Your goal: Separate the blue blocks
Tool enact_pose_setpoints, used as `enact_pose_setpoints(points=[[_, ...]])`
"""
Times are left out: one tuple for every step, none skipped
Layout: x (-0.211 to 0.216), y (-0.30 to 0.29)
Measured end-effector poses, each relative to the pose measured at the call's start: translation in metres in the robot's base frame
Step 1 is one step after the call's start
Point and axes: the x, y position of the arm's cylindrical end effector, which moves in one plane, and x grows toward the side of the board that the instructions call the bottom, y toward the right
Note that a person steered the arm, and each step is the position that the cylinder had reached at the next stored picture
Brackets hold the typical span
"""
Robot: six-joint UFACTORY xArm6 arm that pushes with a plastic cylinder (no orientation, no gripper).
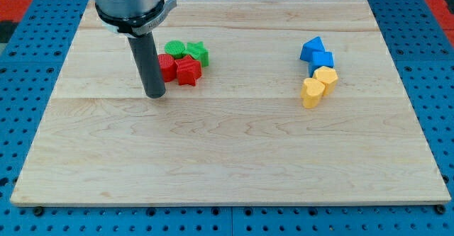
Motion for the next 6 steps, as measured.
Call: enact_pose_setpoints(points=[[0.001, 0.000], [0.002, 0.000], [0.010, 0.006], [0.073, 0.042], [0.125, 0.080], [0.170, 0.140]])
